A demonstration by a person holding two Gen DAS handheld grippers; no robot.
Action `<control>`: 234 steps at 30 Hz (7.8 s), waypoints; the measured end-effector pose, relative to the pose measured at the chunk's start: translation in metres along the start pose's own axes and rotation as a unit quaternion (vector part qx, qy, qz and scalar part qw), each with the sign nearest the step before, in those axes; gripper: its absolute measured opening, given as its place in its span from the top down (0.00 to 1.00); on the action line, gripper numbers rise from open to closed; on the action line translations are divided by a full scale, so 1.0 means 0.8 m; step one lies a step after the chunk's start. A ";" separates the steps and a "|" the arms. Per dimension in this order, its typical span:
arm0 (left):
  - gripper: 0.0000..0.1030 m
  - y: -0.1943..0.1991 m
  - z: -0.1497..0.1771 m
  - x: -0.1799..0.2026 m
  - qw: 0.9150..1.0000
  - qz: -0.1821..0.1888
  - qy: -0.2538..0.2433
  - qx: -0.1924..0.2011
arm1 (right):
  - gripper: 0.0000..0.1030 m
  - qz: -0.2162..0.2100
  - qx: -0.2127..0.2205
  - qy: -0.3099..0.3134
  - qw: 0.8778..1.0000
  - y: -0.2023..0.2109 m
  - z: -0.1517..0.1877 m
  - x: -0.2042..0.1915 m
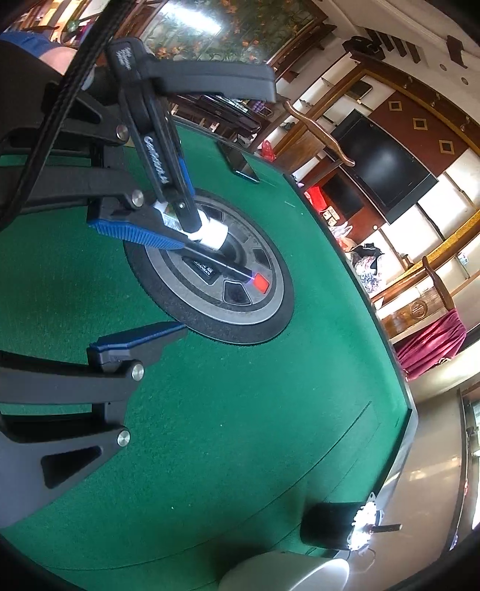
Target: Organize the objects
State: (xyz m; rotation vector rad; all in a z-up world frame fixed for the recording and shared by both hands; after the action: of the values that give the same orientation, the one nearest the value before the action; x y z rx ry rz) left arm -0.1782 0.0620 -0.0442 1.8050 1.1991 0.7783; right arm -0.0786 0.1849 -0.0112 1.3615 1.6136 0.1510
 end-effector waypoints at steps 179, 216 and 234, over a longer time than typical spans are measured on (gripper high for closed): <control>0.66 0.204 0.303 -0.258 0.951 -0.072 0.232 0.189 | 0.51 -0.031 -0.109 0.335 0.936 -0.071 0.274 -0.303; 0.01 0.270 0.332 -0.218 0.922 -0.324 0.099 0.186 | 0.21 -0.021 0.055 0.357 0.932 0.061 0.270 -0.259; 0.01 0.281 0.346 -0.225 0.917 -0.327 0.109 0.199 | 0.21 -0.024 0.049 0.360 0.931 0.059 0.280 -0.264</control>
State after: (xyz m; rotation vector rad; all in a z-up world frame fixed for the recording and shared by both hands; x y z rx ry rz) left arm 0.0835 -0.2340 0.0110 1.4698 2.0812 0.3589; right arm 0.0921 -0.0728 0.0273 1.4256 2.2792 0.6048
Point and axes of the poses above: each gripper's, at about its wrist camera, not at the fingertips, and y roughly against the way its jaws point, x to its right, z to its underside, the point moved 8 cm from there along -y, roughly the way its jaws point, and after that the axes turned 7 degrees about -y, right-handed, at the moved point
